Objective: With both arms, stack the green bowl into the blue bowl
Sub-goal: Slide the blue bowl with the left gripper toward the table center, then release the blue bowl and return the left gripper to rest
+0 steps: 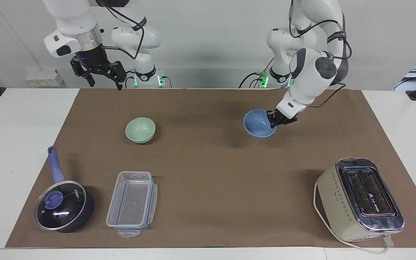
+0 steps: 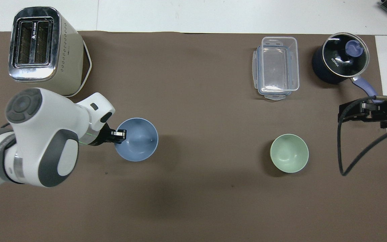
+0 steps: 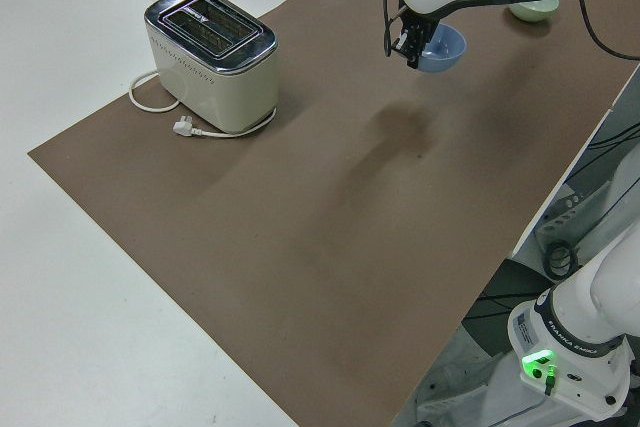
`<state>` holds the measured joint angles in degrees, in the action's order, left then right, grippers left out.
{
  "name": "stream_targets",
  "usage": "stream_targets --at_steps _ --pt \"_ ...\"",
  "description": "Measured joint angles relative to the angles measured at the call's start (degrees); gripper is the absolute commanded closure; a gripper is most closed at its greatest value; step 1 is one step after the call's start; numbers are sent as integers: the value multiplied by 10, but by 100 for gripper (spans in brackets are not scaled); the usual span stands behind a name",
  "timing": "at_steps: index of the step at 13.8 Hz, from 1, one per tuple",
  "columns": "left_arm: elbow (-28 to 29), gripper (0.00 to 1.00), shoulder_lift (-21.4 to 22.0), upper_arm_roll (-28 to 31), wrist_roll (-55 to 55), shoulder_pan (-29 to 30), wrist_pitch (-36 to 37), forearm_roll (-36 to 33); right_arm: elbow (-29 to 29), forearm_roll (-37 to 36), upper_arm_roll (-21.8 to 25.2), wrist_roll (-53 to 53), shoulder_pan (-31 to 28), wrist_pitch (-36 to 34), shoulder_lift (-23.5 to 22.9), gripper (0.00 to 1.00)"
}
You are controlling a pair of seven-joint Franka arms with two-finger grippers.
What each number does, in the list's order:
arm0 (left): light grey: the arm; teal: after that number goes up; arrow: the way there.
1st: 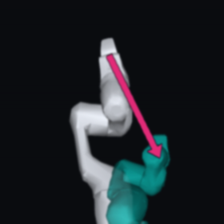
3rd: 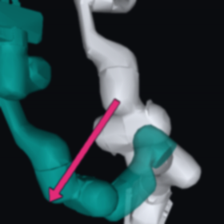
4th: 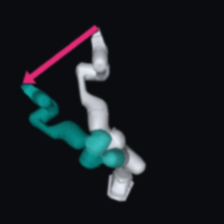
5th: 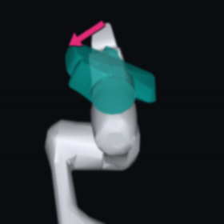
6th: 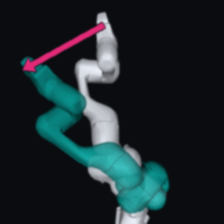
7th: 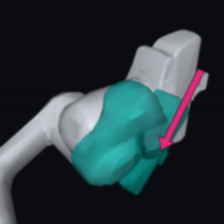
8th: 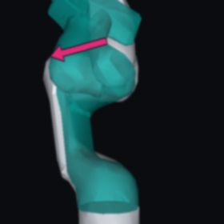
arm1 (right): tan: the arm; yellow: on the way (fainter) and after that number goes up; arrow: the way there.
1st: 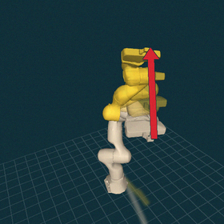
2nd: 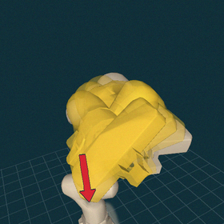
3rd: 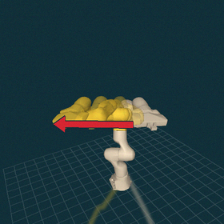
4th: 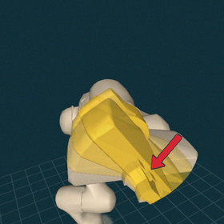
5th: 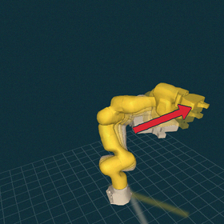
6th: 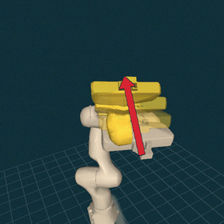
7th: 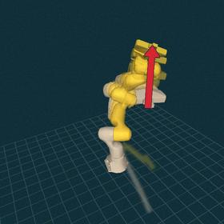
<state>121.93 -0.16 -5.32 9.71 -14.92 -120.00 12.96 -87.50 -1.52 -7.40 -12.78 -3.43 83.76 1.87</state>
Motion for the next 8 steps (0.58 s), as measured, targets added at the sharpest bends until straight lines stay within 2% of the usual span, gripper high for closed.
stream_targets --at_steps 4,8 --pt "68 100 -2 0 56 -64 -94 0 0 0 0 0 0 0 0 0" --pt "105 100 -11 0 102 -109 -158 0 0 0 1 0 0 0 0 0"
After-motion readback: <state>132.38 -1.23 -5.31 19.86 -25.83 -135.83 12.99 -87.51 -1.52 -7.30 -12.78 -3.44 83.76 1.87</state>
